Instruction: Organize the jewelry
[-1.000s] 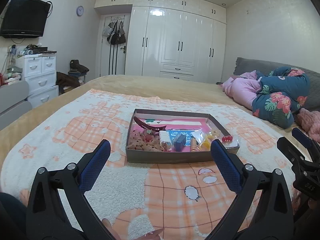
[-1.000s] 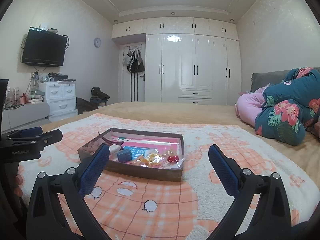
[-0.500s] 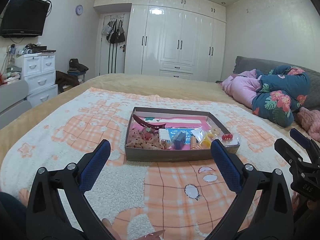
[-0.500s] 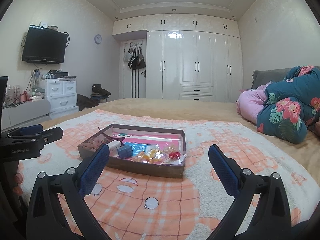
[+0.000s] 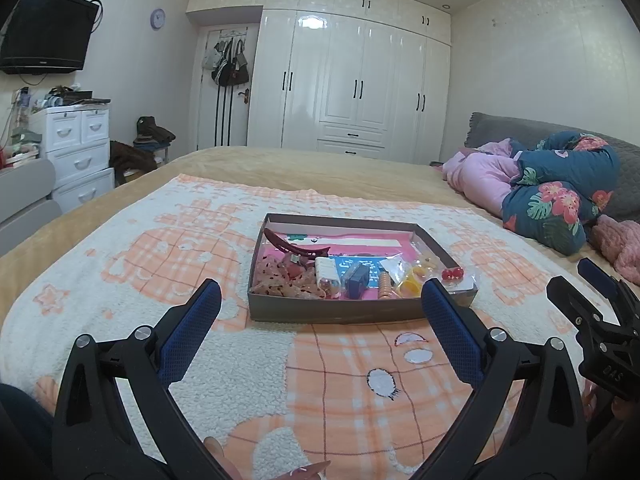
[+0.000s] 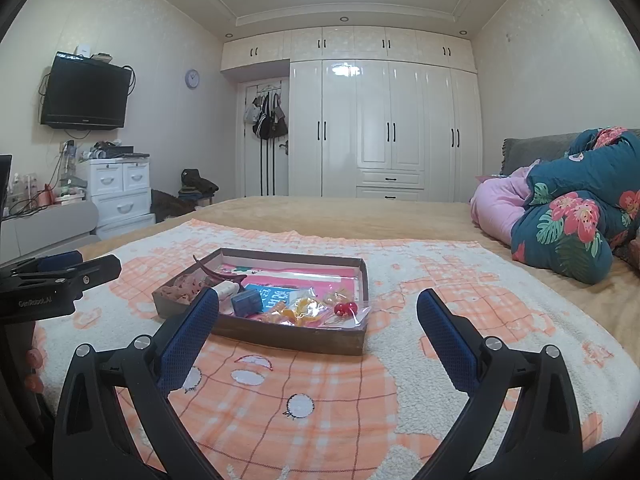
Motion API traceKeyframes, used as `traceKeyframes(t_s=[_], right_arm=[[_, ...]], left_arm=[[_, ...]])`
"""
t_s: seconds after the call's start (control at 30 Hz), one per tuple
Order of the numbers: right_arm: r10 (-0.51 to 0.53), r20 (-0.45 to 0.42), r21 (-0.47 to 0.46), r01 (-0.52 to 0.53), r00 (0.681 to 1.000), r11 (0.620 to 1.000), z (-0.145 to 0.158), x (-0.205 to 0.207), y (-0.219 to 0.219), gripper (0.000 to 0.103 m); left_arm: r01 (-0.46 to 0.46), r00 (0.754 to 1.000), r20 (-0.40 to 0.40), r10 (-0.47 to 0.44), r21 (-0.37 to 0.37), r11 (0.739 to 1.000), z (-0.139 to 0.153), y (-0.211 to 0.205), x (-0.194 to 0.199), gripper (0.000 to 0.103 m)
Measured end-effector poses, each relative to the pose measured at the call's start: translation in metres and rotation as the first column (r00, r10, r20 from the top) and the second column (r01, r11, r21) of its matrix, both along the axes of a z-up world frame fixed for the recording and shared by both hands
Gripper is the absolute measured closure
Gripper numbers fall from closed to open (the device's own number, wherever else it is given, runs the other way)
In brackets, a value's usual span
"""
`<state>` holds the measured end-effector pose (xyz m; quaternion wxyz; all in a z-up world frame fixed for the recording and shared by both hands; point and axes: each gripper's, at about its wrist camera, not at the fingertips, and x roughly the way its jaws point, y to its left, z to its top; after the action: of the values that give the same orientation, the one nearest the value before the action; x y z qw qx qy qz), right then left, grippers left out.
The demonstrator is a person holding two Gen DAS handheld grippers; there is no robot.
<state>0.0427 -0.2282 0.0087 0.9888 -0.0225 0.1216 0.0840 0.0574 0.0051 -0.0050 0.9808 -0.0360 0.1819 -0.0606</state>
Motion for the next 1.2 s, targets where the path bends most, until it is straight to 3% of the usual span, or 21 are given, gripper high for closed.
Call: traceKeyframes(t_s=[1.2], right_arm=[[-0.001, -0.002, -0.002, 0.001, 1.000, 1.000, -0.0007, -0.0004, 0.0002, 0.006]], left_arm=[[-0.004, 1.000, -0.006, 0.004, 0.000, 1.000, -0.0023, -0.0011, 0.0009, 0.011]])
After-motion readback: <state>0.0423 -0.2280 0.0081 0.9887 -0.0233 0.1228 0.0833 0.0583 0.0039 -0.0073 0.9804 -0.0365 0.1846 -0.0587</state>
